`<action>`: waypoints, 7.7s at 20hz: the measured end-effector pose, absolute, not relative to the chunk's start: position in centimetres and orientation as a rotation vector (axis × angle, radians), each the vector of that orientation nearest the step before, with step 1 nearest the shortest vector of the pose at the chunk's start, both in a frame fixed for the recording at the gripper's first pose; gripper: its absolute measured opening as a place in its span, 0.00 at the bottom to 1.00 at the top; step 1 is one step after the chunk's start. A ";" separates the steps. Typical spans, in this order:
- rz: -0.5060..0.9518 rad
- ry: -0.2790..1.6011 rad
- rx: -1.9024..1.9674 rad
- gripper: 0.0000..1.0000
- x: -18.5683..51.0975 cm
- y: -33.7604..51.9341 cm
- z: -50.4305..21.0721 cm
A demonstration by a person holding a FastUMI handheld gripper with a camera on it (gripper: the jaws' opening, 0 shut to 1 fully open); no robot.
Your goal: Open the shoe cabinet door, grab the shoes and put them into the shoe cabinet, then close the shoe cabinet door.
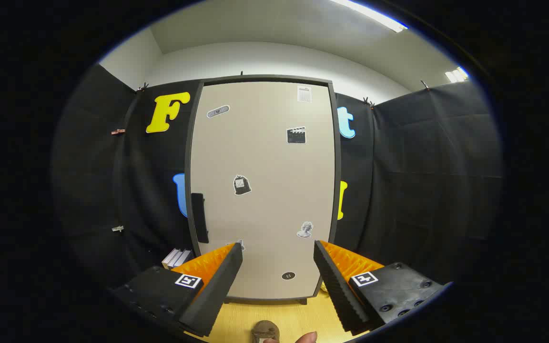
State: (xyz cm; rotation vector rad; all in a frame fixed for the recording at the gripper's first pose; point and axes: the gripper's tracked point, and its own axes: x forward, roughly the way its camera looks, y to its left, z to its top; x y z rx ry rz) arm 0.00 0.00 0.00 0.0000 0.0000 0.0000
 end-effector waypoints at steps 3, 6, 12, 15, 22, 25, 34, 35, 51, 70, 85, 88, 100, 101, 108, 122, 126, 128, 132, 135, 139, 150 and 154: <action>-0.004 0.000 -0.009 0.98 0.0 0.0 -0.1; -0.006 0.001 -0.009 0.98 -0.1 0.0 -0.1; -0.010 -0.002 -0.003 0.98 -0.1 0.2 0.1; -0.002 -0.004 0.001 0.98 0.0 0.8 0.2; 0.060 -0.018 0.011 0.98 2.6 5.5 0.8; 0.111 0.001 0.032 0.98 4.8 9.1 0.4; 0.169 0.053 0.079 0.98 12.7 16.5 -2.3; 0.173 0.049 0.079 0.98 13.6 17.0 -2.6; 0.135 0.023 0.041 0.29 19.6 19.0 -5.0; 0.244 0.033 0.092 0.23 8.8 15.4 -4.2; 0.265 0.037 0.127 0.23 1.8 7.8 -4.0; 0.236 0.046 0.119 0.23 1.0 6.1 -4.0; 0.163 0.076 0.150 0.22 -2.0 -2.1 -5.0; 0.148 0.081 0.151 0.22 -1.9 -2.7 -5.1; 0.022 0.066 0.096 0.19 -2.0 -9.9 -4.9; 0.015 0.078 0.153 0.14 -3.0 -17.4 -4.5; -0.003 0.066 0.149 0.19 -4.6 -17.8 -4.7; -0.010 0.057 0.124 0.24 -5.7 -17.6 -4.3; 0.034 0.044 0.114 0.67 -8.1 -15.6 -4.0; 0.123 0.079 0.157 0.91 -9.5 -11.7 -5.6; 0.199 0.182 0.148 0.94 -9.6 -6.0 -11.2; 0.331 0.611 0.138 0.94 -6.6 3.1 -34.1; 0.329 0.711 0.134 0.94 -5.8 3.3 -40.3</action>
